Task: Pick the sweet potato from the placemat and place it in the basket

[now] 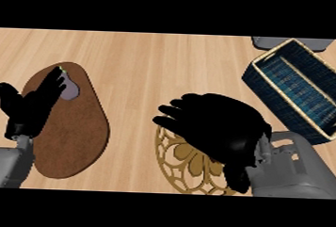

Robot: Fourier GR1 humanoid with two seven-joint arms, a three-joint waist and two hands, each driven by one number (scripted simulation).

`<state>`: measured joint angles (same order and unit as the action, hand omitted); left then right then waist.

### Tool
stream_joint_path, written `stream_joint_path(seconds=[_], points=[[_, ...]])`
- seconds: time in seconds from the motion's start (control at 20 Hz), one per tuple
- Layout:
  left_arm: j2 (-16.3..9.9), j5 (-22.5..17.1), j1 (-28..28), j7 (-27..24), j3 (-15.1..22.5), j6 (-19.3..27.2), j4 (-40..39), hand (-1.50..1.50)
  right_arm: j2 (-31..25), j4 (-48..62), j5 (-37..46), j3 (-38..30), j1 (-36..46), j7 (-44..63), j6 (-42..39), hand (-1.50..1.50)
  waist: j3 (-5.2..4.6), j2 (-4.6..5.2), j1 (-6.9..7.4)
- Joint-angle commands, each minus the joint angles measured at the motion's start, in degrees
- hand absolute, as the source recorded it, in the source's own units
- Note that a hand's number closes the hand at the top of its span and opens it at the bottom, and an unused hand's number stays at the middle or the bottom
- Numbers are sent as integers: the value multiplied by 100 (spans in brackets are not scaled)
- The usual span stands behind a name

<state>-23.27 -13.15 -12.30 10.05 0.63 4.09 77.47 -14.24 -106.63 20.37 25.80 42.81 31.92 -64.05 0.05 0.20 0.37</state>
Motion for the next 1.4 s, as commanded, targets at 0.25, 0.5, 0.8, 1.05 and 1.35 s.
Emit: stream_joint_path(seconds=[0.25,0.5,0.8,1.05,1.35], points=[[44,100,95,49,-91,-94,83,0,-244,882,1642,782,-1016,-2033,2064,-150,0,6,37],[90,118,141,-22,-166,-223,178,0,-270,2115,2523,1183,-1019,-2865,2835,-150,-4,-2,28],[292,262,-102,344,-198,-88,224,0,-411,2808,2911,903,-691,-3401,2628,-150,-5,-10,5],[373,386,257,119,-308,-246,215,0,0,3196,3418,878,-638,-3535,2607,-150,-6,-17,0],[528,644,85,79,-397,-179,177,0,-208,2579,3692,619,-1106,-3931,2466,-150,-6,-22,-29]])
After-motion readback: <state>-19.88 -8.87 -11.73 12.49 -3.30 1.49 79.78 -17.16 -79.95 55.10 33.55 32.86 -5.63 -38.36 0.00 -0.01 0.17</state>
